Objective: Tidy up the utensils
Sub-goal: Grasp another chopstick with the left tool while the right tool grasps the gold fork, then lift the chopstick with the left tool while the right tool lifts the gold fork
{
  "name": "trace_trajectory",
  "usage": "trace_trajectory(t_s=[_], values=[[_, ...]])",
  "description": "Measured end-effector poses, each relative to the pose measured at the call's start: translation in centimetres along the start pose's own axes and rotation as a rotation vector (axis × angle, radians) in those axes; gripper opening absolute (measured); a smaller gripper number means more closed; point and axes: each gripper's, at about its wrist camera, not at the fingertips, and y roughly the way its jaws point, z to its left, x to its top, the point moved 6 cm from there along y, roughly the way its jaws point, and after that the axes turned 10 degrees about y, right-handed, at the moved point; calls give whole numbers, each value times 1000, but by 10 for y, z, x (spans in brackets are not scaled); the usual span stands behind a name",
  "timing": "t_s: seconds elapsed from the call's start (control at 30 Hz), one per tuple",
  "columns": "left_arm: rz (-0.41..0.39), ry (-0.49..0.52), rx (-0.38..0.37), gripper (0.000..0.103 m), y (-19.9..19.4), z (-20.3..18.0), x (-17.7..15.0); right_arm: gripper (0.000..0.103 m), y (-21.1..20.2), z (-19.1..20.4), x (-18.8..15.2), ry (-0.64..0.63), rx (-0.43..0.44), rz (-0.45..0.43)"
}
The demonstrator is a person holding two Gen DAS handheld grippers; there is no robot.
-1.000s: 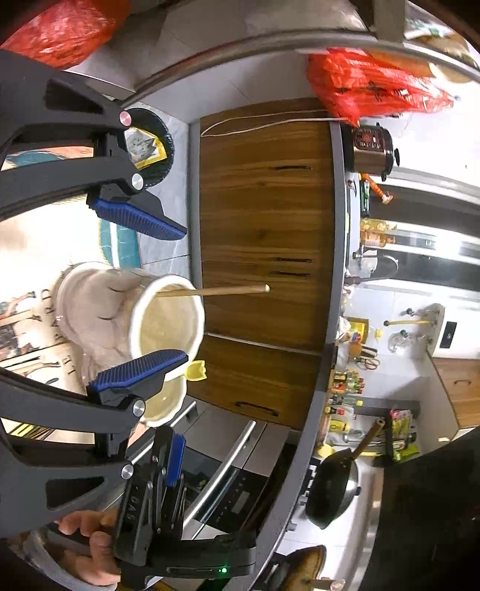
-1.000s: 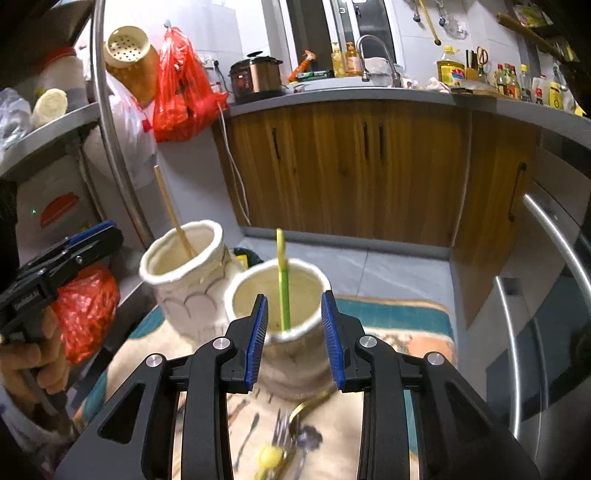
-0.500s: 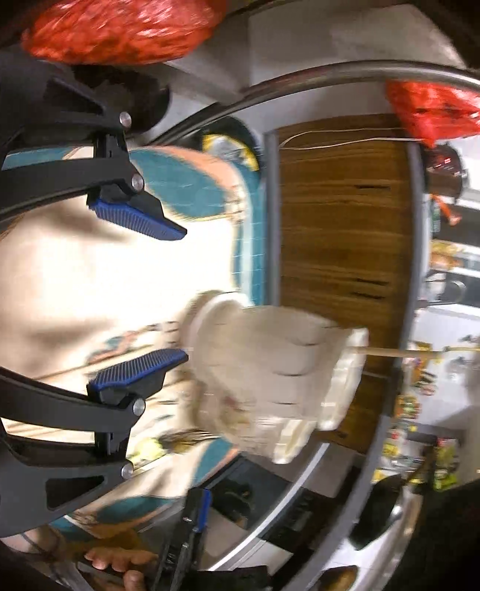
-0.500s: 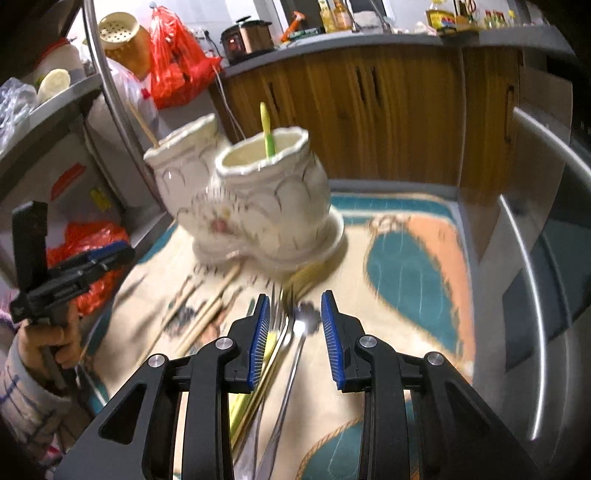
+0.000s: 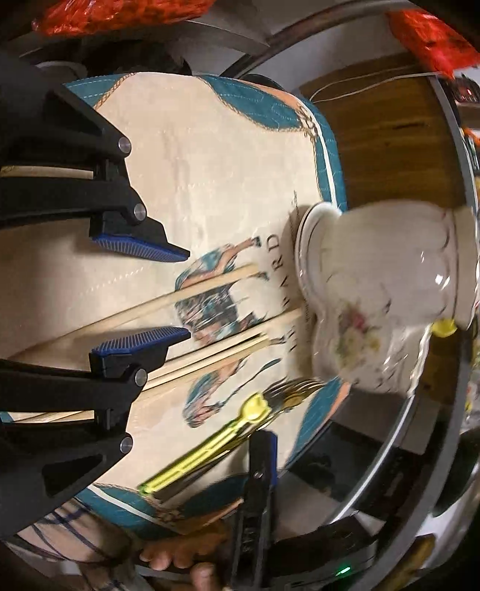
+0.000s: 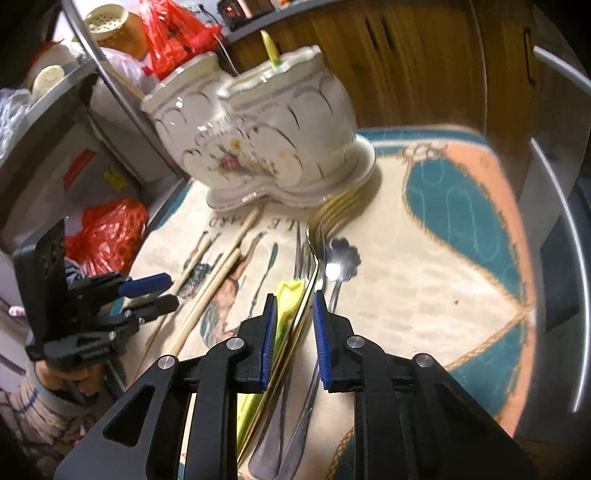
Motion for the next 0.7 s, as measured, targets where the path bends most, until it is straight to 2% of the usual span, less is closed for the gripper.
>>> trace_trajectory(t_s=[0.1, 0.2, 0.33, 0.5, 0.7], values=[[15, 34, 30, 33, 2, -3, -1, 16, 11, -8, 1, 59, 40, 54], [38, 49, 51, 22, 3, 2, 0, 14, 14, -13, 5, 109, 84, 82], [67, 41, 37, 10, 4, 8, 4, 11, 15, -19, 6, 174, 130, 109], [140, 62, -7, 10, 6, 12, 7, 9, 6, -23, 5, 196, 135, 111], [251, 185, 21, 13, 8, 3, 12, 7, -12, -20, 8, 120, 64, 101]])
